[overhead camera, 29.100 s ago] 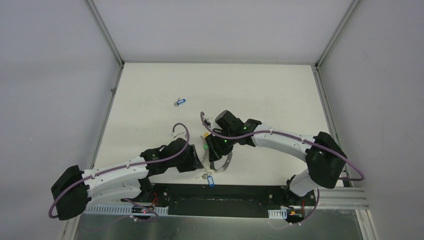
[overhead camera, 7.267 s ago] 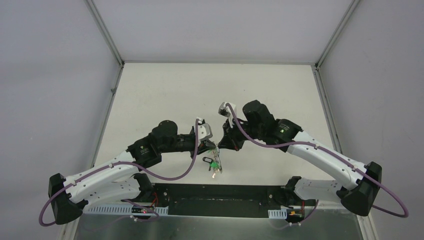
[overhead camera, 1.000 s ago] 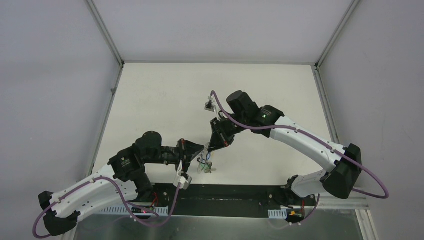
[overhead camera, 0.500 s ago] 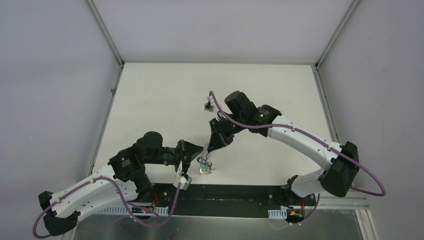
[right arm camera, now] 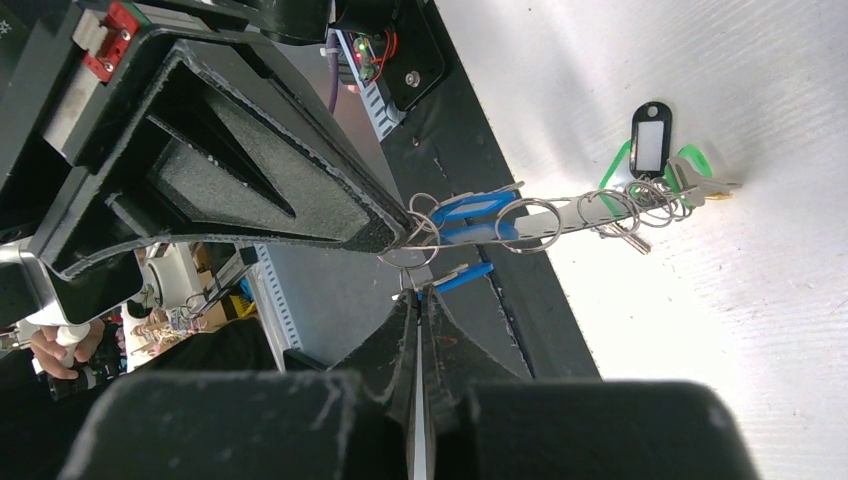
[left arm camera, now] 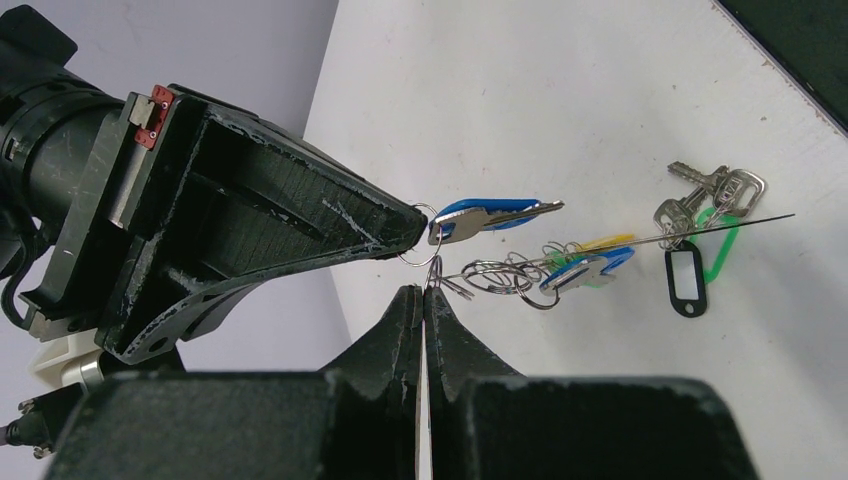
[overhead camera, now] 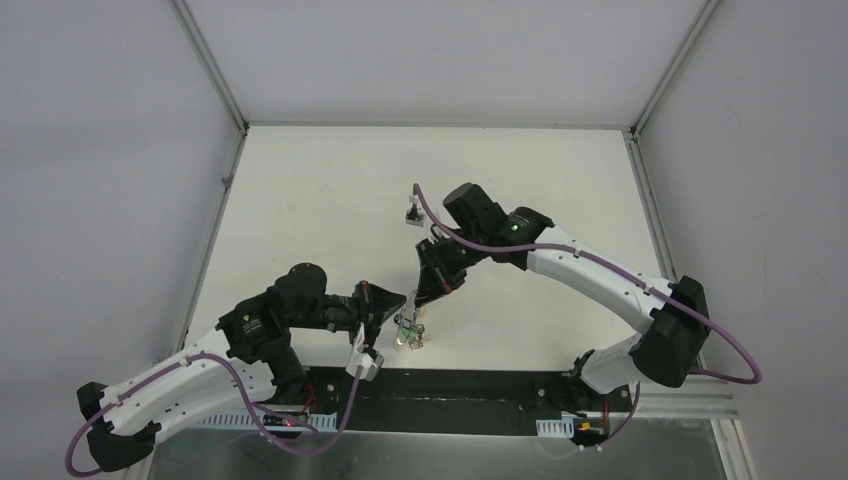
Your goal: Put the keys on the keyring
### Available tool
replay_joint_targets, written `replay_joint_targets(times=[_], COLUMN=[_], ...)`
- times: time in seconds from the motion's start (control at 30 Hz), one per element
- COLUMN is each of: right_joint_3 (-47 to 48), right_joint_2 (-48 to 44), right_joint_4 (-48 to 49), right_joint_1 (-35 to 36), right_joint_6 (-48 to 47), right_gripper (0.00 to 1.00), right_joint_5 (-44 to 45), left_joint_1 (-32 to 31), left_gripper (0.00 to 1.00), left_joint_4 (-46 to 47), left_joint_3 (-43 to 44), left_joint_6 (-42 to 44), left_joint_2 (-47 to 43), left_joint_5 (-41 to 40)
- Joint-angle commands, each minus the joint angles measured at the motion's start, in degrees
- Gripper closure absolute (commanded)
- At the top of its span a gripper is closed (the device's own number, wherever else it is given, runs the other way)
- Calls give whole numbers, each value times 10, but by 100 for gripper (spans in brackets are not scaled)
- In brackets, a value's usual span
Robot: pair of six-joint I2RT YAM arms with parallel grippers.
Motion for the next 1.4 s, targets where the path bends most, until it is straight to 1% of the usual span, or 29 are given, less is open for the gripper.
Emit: replay_joint_targets(times=[0.0, 0.37, 0.57, 0.67, 0.7, 0.77, 0.9, 0.97, 1.03, 1.17, 1.37], right_joint_3=[22, 36, 40, 34, 32, 28, 16, 7, -1, -19, -45], right_joint_2=[3, -3, -7, -18, -22, -33, -59, -73, -86, -110, -131], right_joint_4=[-22, -44, -47, -40, -38, -36, -26, -20, -14, -3, 7], right_joint_1=[-5, -3, 2, 3, 2, 2, 0, -4, -9, -27, -64], right_joint_6=[-1, -16, -24, -23, -24, -25, -28, -28, -27, -24, -19], right_gripper=[100, 100, 100, 100, 100, 100, 100, 100, 100, 100, 100], right_joint_5=[17, 75, 89, 86, 88, 93, 106, 110, 113, 115, 102], left_joint_1=[-4, -4, -5, -5, -5, -5, -5, -5, -5, -5, -4], left_gripper=[100, 100, 100, 100, 100, 100, 100, 100, 100, 100, 100], left_joint_4=[38, 38, 38, 38, 42, 51, 61, 67, 77, 128, 218], left_joint_3=[33, 33, 32, 35, 39, 50, 70, 73, 72, 57, 25], left_joint_6=[6, -7, -17, -45, -72, -157, -355, -438, -506, -637, -774], left_joint_2=[-7, -6, -3, -1, 1, 8, 29, 41, 50, 58, 51], left_joint_5=[37, 44, 50, 49, 47, 37, 2, -2, 2, -24, -86])
